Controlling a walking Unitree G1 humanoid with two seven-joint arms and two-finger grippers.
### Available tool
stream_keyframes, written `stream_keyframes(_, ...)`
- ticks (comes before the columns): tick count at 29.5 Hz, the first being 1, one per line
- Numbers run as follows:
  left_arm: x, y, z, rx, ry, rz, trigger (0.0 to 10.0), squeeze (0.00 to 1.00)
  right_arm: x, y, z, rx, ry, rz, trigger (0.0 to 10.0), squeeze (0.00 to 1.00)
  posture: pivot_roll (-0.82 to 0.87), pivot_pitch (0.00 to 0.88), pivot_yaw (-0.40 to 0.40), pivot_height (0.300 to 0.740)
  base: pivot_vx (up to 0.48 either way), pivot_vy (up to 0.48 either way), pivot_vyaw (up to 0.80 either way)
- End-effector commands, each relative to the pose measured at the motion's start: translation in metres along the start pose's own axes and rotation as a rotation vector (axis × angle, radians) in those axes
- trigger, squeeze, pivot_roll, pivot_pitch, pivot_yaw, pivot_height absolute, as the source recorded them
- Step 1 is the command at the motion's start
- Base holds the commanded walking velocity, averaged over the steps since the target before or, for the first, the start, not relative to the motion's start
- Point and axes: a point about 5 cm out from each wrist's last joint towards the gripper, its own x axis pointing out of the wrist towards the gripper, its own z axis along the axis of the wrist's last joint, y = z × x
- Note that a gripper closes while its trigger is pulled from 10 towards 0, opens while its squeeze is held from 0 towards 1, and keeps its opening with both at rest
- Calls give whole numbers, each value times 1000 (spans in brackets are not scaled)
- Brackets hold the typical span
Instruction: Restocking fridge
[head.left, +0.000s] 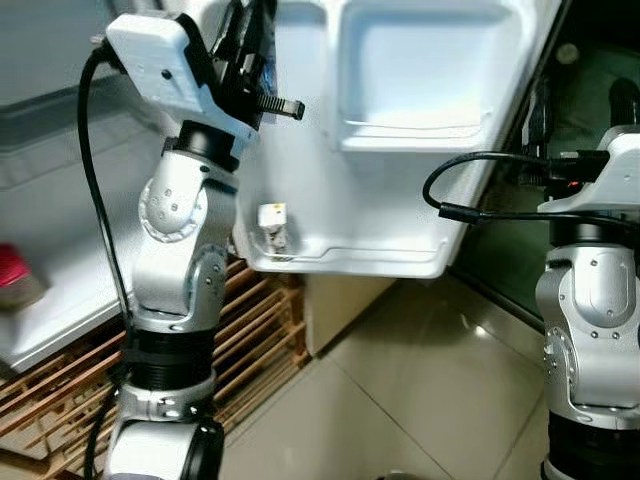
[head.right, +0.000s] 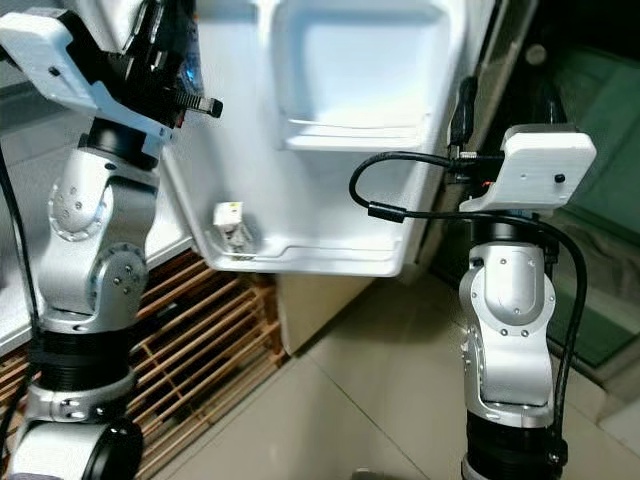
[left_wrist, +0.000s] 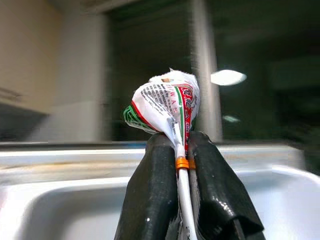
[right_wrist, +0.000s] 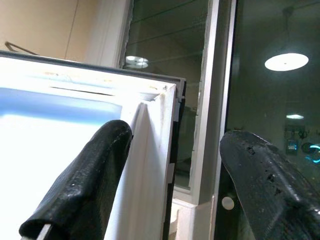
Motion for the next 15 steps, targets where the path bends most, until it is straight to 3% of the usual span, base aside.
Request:
stream_keyframes(1,1,-16,-8,-33,54,-149,10000,0,-3,-4,1,6,-3,-15,10000,0,-198,0,67,740,0,0,0)
stream_keyframes(5,-5,-29,-17,-3,100,-288,10000,0,-8,-1,-4,31,35,-1,10000,0,-202,0,78,740,0,0,0)
stream_keyframes(10,-15,-40,-35,57,176,-469,10000,0,-29,5,-15,102,159,70,10000,0,-240,0,105,740,0,0,0)
stream_keyframes(15,-26,-51,-33,8,193,-599,10000,0,-43,0,-21,116,239,80,10000,0,-261,26,92,740,0,0,0)
